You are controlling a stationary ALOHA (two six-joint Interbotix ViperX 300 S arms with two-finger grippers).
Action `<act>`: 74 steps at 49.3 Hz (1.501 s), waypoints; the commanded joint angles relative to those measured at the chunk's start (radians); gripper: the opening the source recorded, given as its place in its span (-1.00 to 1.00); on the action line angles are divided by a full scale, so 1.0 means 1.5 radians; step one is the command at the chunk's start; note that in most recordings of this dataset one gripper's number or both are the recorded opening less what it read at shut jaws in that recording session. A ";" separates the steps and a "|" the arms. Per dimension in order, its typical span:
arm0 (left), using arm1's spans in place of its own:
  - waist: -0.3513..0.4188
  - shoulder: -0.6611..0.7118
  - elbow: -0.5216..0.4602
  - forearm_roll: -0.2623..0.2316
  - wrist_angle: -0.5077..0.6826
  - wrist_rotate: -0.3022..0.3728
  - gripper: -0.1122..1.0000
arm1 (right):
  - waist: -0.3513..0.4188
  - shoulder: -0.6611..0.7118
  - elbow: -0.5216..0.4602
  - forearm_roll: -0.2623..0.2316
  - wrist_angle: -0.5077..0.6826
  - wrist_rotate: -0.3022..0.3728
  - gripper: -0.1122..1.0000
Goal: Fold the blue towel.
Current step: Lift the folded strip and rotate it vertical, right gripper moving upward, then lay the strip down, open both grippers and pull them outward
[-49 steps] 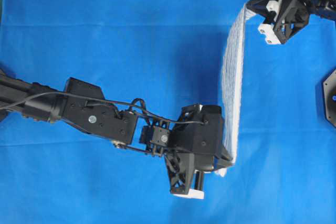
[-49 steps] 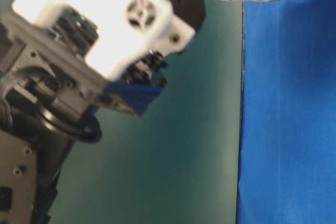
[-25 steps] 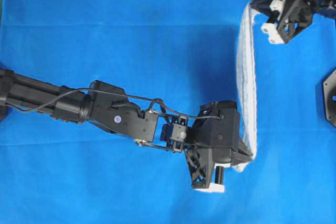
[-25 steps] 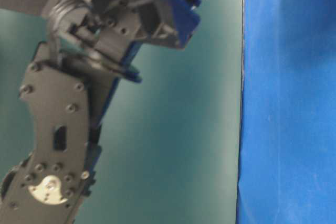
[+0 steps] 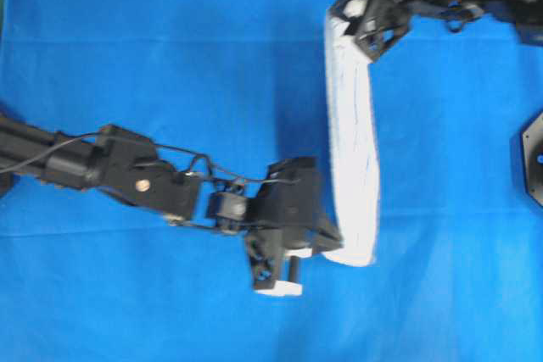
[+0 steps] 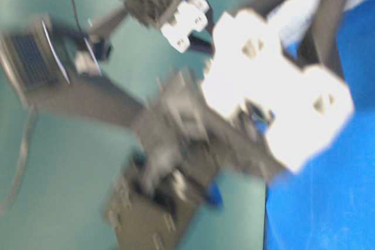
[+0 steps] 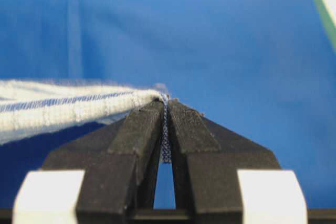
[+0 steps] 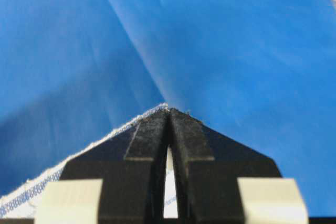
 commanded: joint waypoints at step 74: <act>0.080 -0.327 0.249 0.001 0.123 0.054 0.45 | 0.050 -0.151 0.056 -0.015 -0.018 -0.012 0.27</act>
